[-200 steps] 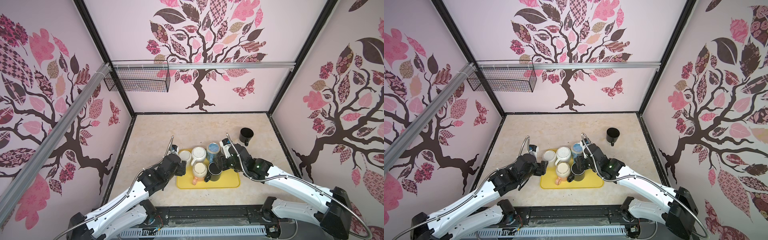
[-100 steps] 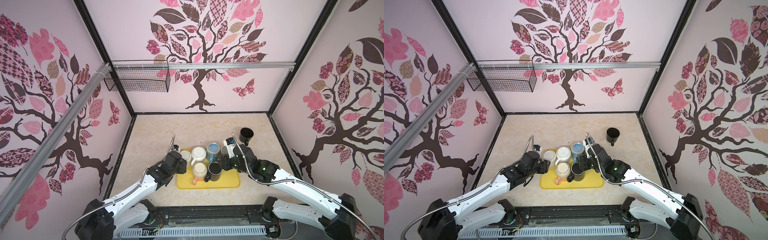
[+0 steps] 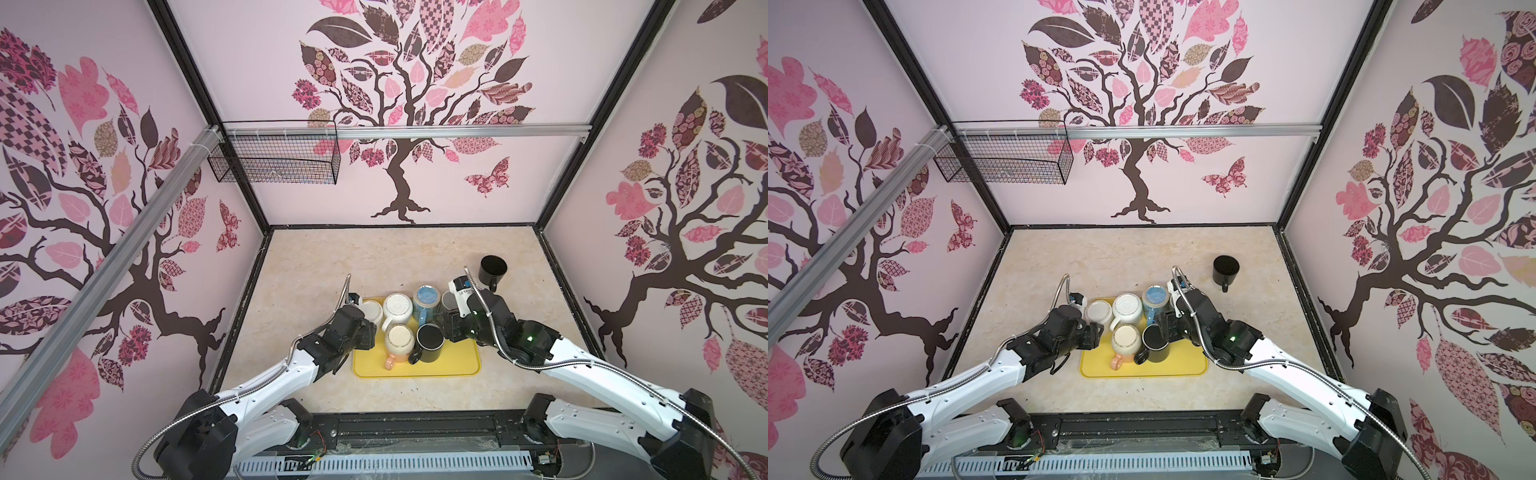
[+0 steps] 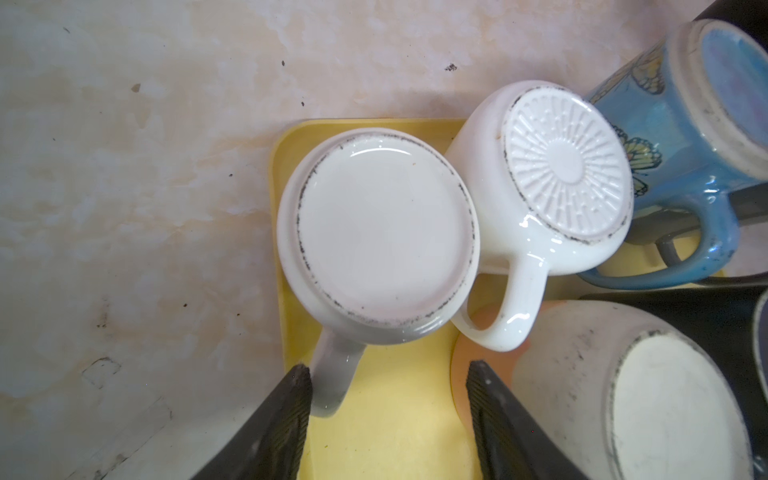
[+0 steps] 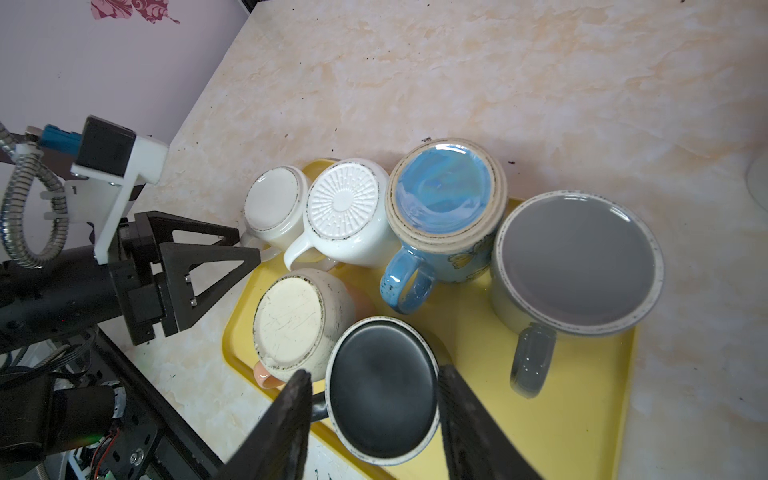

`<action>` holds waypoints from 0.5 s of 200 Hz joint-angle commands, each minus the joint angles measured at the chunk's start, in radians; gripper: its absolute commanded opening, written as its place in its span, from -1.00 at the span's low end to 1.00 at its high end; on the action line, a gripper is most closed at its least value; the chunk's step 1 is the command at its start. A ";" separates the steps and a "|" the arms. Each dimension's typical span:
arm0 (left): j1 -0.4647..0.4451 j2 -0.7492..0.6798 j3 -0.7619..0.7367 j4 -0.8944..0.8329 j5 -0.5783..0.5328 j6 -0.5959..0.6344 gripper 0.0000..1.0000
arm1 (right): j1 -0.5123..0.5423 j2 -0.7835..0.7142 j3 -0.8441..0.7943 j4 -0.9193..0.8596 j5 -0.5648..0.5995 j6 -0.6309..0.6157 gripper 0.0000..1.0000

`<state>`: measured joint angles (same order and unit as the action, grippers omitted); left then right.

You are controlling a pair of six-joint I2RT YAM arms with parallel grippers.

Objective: Turn the mug right side up

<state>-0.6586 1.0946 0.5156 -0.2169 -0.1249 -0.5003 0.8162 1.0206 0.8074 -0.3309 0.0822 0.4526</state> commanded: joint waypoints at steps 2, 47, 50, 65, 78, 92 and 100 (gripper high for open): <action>0.005 0.004 -0.030 0.035 0.035 -0.012 0.15 | 0.000 -0.024 0.008 -0.011 0.012 -0.003 0.04; 0.005 -0.025 -0.043 0.028 0.019 -0.006 0.03 | 0.000 -0.017 0.000 0.000 0.014 -0.003 0.04; 0.005 -0.023 -0.042 0.024 0.014 -0.005 0.04 | -0.001 -0.016 0.000 0.001 0.013 -0.003 0.04; 0.005 -0.009 -0.026 0.015 -0.005 0.010 0.04 | 0.000 -0.011 -0.002 0.005 0.013 -0.003 0.04; 0.005 0.007 -0.013 0.010 -0.011 0.020 0.04 | -0.001 -0.008 -0.002 0.004 0.013 -0.003 0.04; 0.005 0.025 -0.001 0.010 -0.013 0.029 0.04 | 0.000 -0.010 -0.001 0.003 0.014 -0.005 0.03; 0.005 0.032 0.005 0.008 -0.015 0.033 0.03 | 0.000 -0.011 -0.002 0.002 0.016 -0.005 0.03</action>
<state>-0.6579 1.1042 0.4934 -0.2115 -0.1162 -0.4950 0.8162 1.0206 0.8028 -0.3298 0.0822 0.4526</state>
